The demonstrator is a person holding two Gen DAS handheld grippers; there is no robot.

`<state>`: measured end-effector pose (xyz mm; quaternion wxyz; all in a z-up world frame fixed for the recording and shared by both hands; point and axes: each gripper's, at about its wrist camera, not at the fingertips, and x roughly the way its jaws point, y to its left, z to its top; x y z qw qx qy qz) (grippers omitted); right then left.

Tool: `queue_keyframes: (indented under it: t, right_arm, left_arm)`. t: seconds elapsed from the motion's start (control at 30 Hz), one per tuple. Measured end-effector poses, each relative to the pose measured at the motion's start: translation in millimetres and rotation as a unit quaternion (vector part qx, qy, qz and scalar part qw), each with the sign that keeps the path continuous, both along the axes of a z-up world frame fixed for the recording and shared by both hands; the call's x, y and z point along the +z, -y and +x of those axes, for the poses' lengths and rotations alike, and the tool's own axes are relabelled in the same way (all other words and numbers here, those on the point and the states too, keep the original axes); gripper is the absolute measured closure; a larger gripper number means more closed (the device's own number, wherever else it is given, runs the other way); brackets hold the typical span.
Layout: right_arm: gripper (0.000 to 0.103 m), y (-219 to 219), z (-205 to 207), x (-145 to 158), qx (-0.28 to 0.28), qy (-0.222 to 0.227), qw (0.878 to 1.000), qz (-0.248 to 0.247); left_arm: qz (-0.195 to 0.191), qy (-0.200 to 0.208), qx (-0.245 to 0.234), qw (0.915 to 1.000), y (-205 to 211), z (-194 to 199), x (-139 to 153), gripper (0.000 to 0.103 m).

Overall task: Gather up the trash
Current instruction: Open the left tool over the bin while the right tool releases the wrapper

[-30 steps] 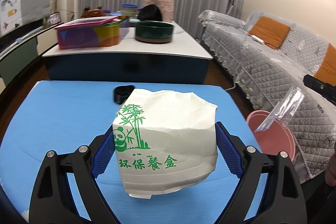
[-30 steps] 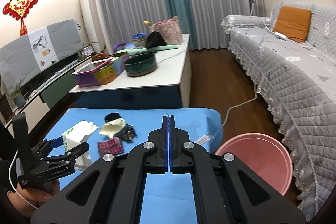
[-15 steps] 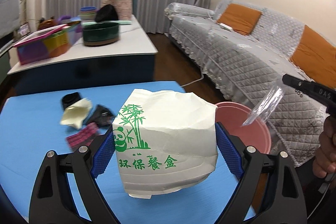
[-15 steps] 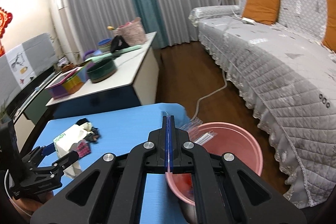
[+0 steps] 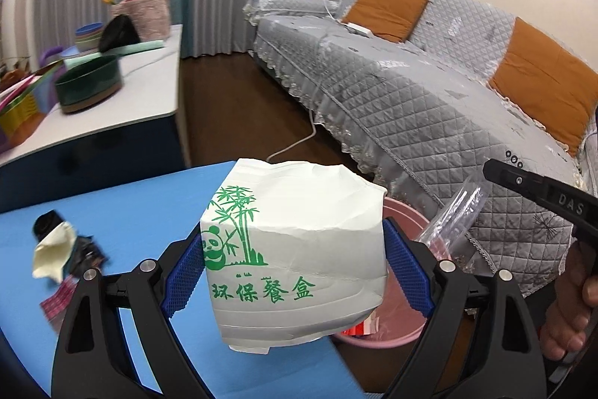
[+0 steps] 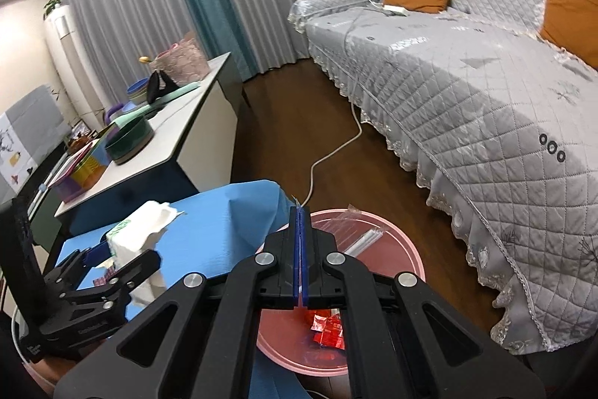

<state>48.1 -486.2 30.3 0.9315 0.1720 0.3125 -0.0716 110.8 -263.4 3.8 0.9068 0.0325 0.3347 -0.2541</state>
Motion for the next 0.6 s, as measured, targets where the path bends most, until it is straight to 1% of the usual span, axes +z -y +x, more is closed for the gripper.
queue_keyframes:
  t: [0.3, 0.43, 0.47, 0.5, 0.53, 0.57, 0.6]
  right_arm:
    - [0.102, 10, 5, -10, -0.017, -0.021, 1.0, 0.004]
    - [0.102, 14, 6, -16, -0.023, -0.031, 0.999, 0.001]
    - [0.098, 16, 6, -17, -0.029, -0.036, 0.999, 0.0]
    - [0.097, 18, 7, -19, -0.032, -0.039, 0.999, 0.0]
    - [0.094, 20, 7, -21, -0.036, -0.044, 0.998, 0.003]
    - [0.079, 21, 7, -22, -0.038, -0.046, 0.998, 0.006]
    - [0.069, 22, 7, -23, -0.041, -0.047, 0.998, 0.007]
  left_arm:
    - [0.003, -0.021, -0.032, 0.9993, 44, 27, -8, 0.017]
    - [-0.005, -0.042, -0.04, 0.9983, 56, 39, -9, 0.017]
    - [-0.006, -0.049, -0.044, 0.9978, 59, 41, -10, 0.016]
    - [-0.005, -0.054, -0.046, 0.9975, 62, 42, -11, 0.013]
    - [-0.003, -0.057, -0.046, 0.9973, 64, 43, -12, 0.012]
    - [-0.003, -0.057, -0.046, 0.9973, 66, 43, -12, 0.012]
    - [-0.004, -0.056, -0.045, 0.9974, 66, 43, -11, 0.012]
